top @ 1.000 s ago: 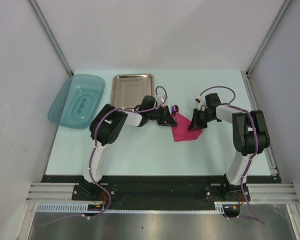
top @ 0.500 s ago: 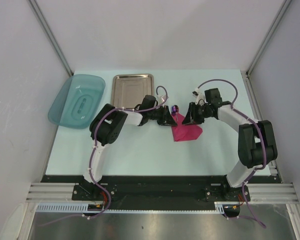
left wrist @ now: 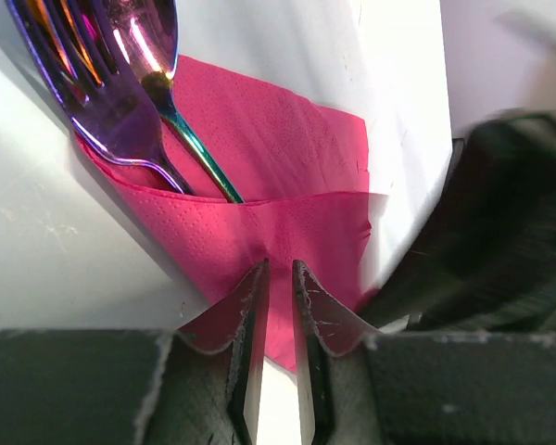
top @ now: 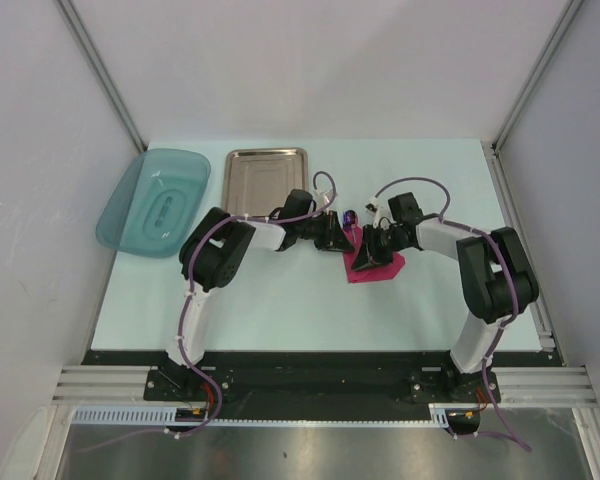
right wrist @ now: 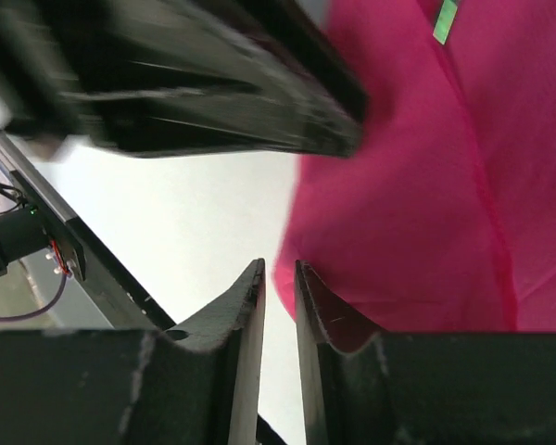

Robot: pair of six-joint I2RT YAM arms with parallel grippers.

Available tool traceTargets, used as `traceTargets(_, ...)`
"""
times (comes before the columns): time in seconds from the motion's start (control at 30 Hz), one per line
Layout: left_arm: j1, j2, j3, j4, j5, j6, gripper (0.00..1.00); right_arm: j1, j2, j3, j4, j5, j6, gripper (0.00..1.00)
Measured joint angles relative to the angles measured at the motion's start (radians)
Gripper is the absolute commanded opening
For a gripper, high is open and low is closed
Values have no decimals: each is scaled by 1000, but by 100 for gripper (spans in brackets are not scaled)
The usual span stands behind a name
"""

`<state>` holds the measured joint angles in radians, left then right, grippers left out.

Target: Place the utensils on the paper napkin and roll it up

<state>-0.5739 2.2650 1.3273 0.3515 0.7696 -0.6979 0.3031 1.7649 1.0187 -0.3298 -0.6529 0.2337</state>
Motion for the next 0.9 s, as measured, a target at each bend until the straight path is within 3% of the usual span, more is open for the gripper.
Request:
traceTargets(0.3,-2,0,10,-18,-5,3,23,-67,66,-52,21,-72,5,21)
traceTargets(0.47,-3,0,10,-3,13,3,32,-79,68,-64,25,-94,5,18)
traceTargets(0.9,-18,-56,-219,280,144,-167,29,-96,83,-71,32,-126,17,17)
